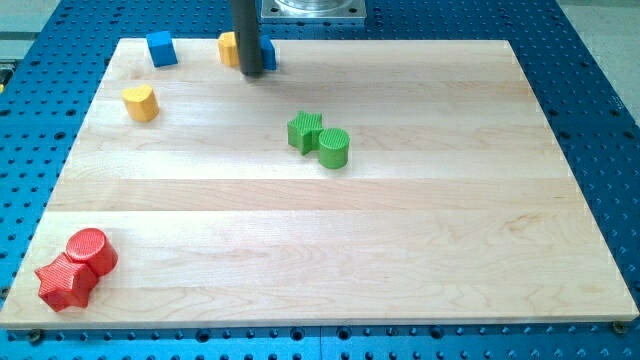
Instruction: Place the heart at the top center of the board
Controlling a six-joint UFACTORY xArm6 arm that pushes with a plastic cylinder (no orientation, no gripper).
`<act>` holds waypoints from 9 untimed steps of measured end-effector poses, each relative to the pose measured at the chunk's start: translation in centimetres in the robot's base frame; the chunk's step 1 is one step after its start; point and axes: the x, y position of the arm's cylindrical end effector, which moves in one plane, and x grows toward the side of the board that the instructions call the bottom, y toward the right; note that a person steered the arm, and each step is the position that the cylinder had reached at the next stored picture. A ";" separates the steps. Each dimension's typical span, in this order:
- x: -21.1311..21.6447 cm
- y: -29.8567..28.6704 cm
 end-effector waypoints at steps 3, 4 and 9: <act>7.1 -2.9; 11.7 -9.8; 7.6 -0.6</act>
